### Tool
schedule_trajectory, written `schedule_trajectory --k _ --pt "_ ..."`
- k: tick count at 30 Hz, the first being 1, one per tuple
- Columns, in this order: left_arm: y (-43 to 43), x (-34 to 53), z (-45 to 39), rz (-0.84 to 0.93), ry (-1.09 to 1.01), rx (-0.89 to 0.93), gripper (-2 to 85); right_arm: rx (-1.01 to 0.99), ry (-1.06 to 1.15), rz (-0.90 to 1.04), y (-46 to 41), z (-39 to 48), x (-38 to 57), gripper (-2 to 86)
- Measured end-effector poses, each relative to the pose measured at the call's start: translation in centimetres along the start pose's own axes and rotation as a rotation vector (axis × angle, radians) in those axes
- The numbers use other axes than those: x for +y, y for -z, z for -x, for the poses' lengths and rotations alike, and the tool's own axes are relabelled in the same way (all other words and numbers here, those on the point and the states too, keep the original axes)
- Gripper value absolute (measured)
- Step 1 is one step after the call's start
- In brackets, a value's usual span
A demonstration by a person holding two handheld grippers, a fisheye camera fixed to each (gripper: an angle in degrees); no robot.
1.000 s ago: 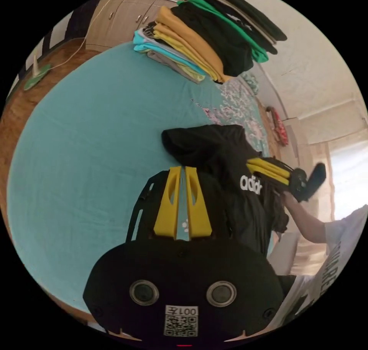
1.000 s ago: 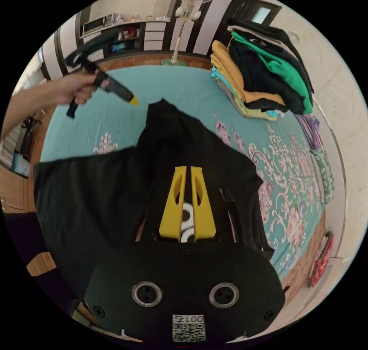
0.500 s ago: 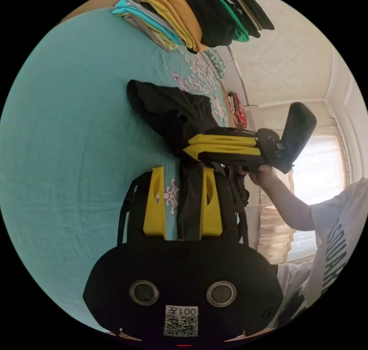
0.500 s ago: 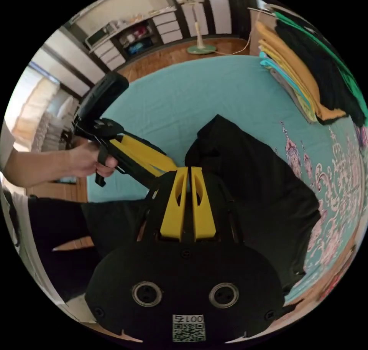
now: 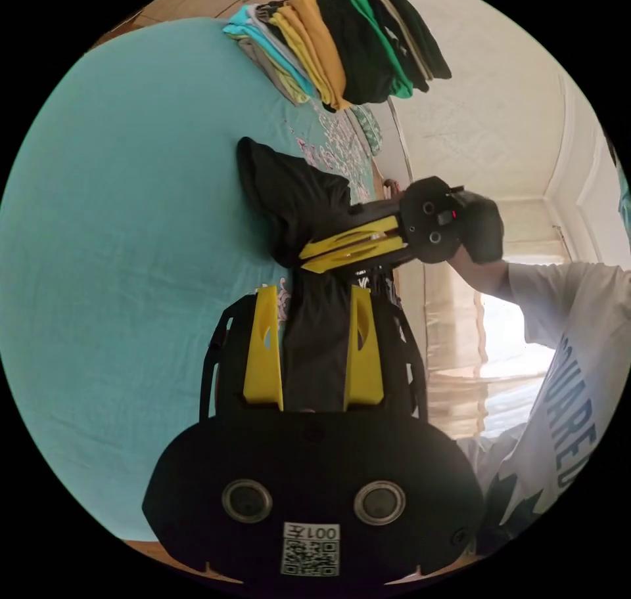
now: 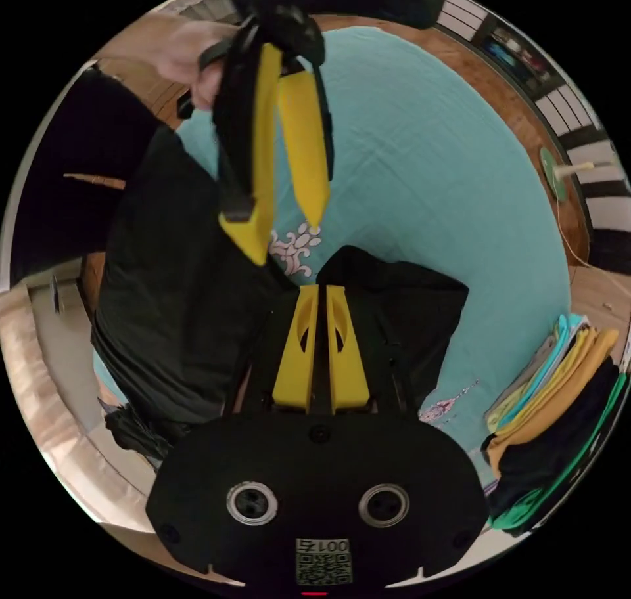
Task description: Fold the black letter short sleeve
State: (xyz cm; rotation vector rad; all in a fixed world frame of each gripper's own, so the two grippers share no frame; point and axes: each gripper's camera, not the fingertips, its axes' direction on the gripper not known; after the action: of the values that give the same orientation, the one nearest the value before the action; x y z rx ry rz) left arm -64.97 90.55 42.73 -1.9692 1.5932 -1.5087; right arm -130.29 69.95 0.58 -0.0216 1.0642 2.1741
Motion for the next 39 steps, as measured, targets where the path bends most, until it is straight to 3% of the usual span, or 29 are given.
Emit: schedule_trajectory --k 7,11,14,22,27,33,39 --pt "-1.4 -0.8 1.0 -0.006 0.042 -0.099 11.9 -0.084 -0.048 -0.163 5.6 0.0 3.2 8.1" --pt "-2.8 -1.2 -0.1 -0.032 0.072 -0.117 12.0 0.014 -0.145 -0.221 8.1 -1.7 6.6 9.8" --pt "-4.0 -1.7 -1.4 -0.062 0.102 -0.191 11.7 0.042 -0.271 -0.262 7.7 -6.5 9.2 9.3" --pt "-6.1 -2.2 -3.9 -0.156 0.226 -0.304 8.3 -0.002 -0.306 -0.153 2.3 -12.8 8.2 7.1" --pt "-6.4 -1.9 -5.3 -0.198 0.249 -0.287 0.2 0.037 -0.447 -0.320 3.0 -13.1 10.8 1.4" --pt "-5.2 -2.6 -8.0 -0.206 0.134 -0.270 -1.0 -0.005 -0.578 -0.404 3.3 -14.7 15.6 0.2" --pt "-7.2 -4.8 -14.2 -0.035 -0.247 -0.414 -1.0 0.120 -0.744 -0.546 6.2 -10.5 24.5 0.1"
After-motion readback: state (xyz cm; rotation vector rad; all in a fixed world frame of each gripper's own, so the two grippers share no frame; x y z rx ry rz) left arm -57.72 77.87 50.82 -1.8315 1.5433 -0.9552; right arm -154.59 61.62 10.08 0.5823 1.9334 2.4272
